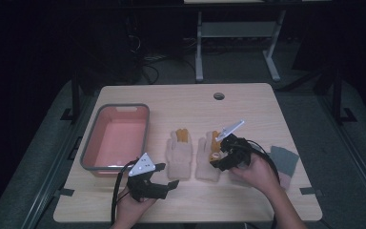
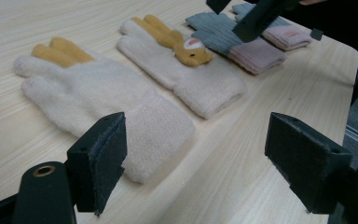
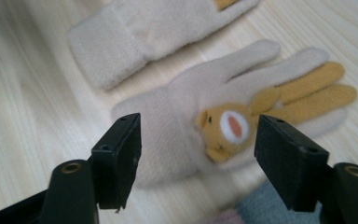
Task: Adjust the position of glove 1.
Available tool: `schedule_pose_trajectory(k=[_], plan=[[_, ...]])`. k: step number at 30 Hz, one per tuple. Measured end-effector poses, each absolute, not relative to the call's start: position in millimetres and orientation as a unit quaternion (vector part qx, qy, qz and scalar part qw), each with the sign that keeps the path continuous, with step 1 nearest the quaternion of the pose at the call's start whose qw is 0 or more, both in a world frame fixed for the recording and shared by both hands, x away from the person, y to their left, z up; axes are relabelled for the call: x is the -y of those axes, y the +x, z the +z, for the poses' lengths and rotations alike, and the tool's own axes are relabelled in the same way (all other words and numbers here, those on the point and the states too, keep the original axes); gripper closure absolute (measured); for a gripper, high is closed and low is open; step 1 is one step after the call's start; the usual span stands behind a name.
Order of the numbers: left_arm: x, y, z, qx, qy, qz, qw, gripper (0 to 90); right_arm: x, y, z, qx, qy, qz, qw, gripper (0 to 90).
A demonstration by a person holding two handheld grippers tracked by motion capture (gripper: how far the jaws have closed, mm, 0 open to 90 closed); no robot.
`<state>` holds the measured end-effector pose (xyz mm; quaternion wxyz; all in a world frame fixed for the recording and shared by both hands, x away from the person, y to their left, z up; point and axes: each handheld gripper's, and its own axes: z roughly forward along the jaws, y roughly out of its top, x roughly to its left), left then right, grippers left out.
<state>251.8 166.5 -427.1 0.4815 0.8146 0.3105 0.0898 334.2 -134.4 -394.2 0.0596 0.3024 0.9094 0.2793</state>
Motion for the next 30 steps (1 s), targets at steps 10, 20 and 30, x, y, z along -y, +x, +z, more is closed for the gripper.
schedule_pose_trajectory(k=[10,20,30], plan=[[-167,251,-427,-0.31,0.811,0.092,0.488,21.3,119,365,-409,-0.926,0.296,0.229,0.054,40.1],[-166,252,-428,-0.311,0.81,0.089,0.488,21.3,109,376,-434,-0.939,0.294,0.172,0.047,45.7],[-165,252,-429,-0.311,0.812,0.088,0.487,21.4,105,374,-438,-0.941,0.29,0.162,0.072,55.8]])
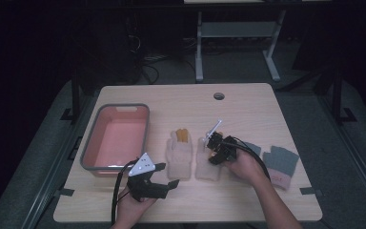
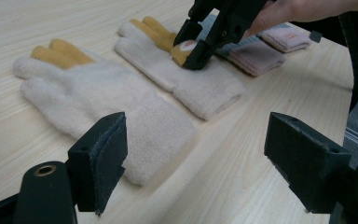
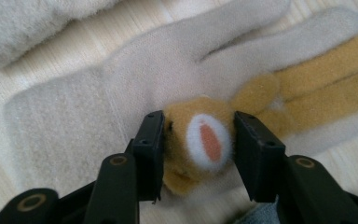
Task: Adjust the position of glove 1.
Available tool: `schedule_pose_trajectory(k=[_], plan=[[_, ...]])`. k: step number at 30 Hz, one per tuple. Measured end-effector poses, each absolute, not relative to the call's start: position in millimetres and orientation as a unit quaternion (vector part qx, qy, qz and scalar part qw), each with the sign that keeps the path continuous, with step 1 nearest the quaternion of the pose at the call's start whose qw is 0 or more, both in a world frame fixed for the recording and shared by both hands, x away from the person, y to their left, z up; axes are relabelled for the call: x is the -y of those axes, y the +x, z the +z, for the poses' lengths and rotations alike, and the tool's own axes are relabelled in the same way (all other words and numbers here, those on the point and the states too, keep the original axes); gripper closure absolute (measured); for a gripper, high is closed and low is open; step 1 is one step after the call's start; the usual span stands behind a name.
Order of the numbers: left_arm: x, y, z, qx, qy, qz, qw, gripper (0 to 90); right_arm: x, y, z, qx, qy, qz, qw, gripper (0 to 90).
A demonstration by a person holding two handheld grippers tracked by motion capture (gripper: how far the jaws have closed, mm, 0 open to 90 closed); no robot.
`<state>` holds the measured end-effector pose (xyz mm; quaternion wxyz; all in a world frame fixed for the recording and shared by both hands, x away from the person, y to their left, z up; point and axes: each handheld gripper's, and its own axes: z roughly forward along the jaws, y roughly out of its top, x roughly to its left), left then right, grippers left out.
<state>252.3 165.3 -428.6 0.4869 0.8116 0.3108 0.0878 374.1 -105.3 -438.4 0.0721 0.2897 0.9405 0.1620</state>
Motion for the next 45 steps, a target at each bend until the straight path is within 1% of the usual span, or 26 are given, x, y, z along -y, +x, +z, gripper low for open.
schedule_pose_trajectory(k=[5,9,14,20,27,29,31,38,45], plan=[[-163,252,-430,-0.309,0.813,0.089,0.485,21.4,108,373,-435,-0.94,0.288,0.169,0.073,59.9],[-165,252,-429,-0.309,0.813,0.092,0.484,21.3,108,371,-433,-0.94,0.287,0.169,0.076,60.5],[-167,255,-430,-0.318,0.808,0.082,0.489,21.3,111,367,-425,-0.937,0.284,0.186,0.084,61.9],[-166,253,-430,-0.316,0.808,0.088,0.489,21.3,113,363,-418,-0.936,0.281,0.194,0.087,62.6],[-168,250,-426,-0.318,0.798,0.104,0.501,21.4,110,357,-394,-0.937,0.261,0.205,0.105,62.5],[-169,250,-425,-0.318,0.796,0.106,0.505,21.5,107,355,-381,-0.937,0.252,0.211,0.115,62.6],[-169,249,-425,-0.318,0.794,0.108,0.507,21.5,106,354,-377,-0.937,0.252,0.215,0.116,62.5],[-171,249,-424,-0.323,0.79,0.106,0.51,21.3,87,355,-356,-0.941,0.219,0.23,0.118,62.5],[-174,251,-425,-0.333,0.786,0.103,0.51,21.3,55,365,-355,-0.95,0.181,0.231,0.11,62.3]])
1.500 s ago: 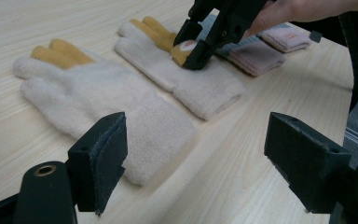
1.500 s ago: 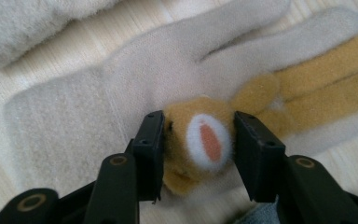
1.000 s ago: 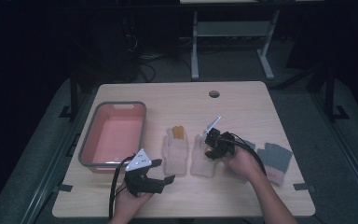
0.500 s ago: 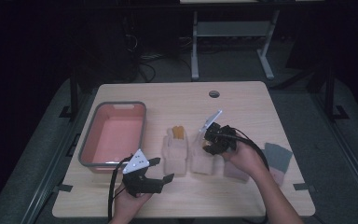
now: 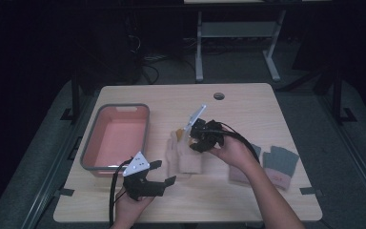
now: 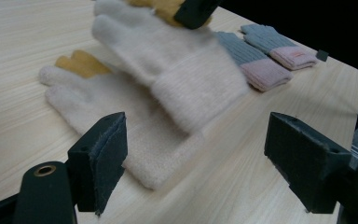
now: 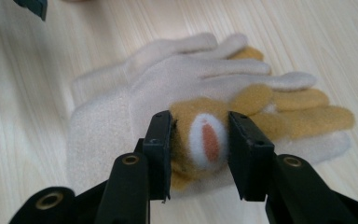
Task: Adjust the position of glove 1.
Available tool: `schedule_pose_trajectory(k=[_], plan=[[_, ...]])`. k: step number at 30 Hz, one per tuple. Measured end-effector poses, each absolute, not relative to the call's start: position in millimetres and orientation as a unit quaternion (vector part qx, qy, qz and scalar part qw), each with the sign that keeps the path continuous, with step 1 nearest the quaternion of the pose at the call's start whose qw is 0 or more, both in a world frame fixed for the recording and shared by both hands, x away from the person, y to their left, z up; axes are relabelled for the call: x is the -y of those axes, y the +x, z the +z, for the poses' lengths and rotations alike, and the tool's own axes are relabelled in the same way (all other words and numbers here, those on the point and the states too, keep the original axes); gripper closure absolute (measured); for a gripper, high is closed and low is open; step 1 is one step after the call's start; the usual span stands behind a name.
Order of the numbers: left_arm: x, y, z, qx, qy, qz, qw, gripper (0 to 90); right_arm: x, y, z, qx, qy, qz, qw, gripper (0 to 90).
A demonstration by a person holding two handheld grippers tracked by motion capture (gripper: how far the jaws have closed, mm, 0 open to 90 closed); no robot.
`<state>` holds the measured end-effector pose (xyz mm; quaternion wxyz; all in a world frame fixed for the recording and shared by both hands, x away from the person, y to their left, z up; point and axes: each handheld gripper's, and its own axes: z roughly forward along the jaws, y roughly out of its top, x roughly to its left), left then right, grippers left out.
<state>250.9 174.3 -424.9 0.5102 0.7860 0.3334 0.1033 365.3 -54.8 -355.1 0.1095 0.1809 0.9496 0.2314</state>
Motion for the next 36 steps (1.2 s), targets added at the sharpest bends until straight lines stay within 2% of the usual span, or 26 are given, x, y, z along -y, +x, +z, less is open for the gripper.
schedule_pose_trajectory(k=[15,24,28,31,36], plan=[[-179,252,-423,-0.338,0.786,0.1,0.508,20.9,14,386,-370,-0.961,0.138,0.228,0.076,61.6],[-174,250,-423,-0.328,0.79,0.107,0.507,20.5,6,395,-400,-0.968,0.14,0.198,0.063,59.4],[-173,252,-424,-0.333,0.791,0.102,0.503,20.5,14,400,-411,-0.962,0.161,0.216,0.044,56.8],[-172,253,-426,-0.337,0.79,0.095,0.504,20.5,21,400,-411,-0.955,0.18,0.234,0.036,48.1],[-170,255,-429,-0.344,0.79,0.084,0.501,20.5,28,396,-406,-0.946,0.198,0.255,0.039,40.0]])
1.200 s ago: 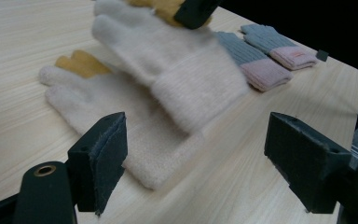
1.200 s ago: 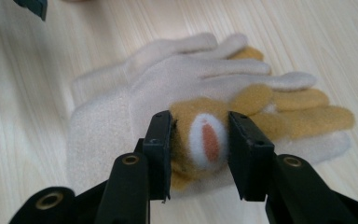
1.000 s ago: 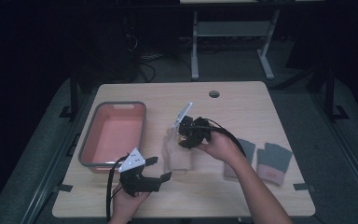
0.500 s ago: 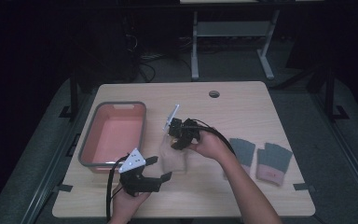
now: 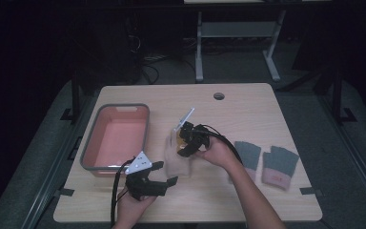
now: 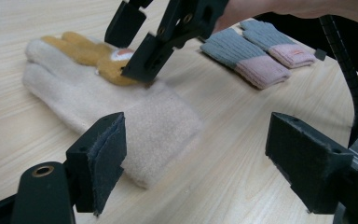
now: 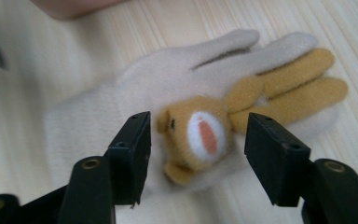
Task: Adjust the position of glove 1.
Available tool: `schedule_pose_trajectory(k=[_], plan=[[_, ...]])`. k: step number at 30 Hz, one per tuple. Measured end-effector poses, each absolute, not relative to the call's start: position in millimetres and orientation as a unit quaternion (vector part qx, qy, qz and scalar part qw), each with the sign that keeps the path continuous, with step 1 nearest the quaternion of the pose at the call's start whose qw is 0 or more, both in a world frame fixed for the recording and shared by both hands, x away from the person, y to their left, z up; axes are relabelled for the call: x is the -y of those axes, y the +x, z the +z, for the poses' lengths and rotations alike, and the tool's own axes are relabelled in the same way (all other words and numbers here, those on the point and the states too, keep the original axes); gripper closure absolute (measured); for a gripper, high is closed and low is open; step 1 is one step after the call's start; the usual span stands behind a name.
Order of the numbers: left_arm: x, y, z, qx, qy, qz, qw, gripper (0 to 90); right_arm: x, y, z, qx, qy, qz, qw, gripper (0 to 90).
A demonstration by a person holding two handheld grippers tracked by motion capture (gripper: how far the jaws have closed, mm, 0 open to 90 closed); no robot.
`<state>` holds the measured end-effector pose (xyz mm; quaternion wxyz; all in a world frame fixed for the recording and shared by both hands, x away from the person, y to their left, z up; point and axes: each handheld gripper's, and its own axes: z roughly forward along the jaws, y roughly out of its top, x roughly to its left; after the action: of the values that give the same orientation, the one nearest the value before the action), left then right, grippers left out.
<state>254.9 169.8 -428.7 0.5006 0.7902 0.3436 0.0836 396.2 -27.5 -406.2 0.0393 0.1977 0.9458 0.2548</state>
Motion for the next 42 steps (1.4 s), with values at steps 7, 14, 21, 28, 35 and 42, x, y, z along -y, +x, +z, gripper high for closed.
schedule_pose_trajectory(k=[7,14,21,28,35,42], plan=[[-171,262,-428,-0.357,0.782,0.065,0.507,20.5,47,385,-405,-0.923,0.253,0.287,0.032,32.6],[-167,270,-425,-0.383,0.77,0.05,0.508,21.5,60,375,-406,-0.899,0.308,0.311,0.004,30.3],[-163,278,-432,-0.425,0.766,0.037,0.481,21.6,64,372,-416,-0.889,0.336,0.31,-0.002,29.3],[-153,287,-434,-0.463,0.762,0.05,0.45,21.7,74,371,-420,-0.883,0.349,0.314,-0.004,29.0],[-144,302,-442,-0.501,0.755,0.05,0.42,19.9,84,369,-414,-0.872,0.358,0.334,0.0,27.7],[-136,315,-452,-0.512,0.761,0.019,0.399,21.9,94,364,-415,-0.864,0.37,0.341,0.004,27.7]])
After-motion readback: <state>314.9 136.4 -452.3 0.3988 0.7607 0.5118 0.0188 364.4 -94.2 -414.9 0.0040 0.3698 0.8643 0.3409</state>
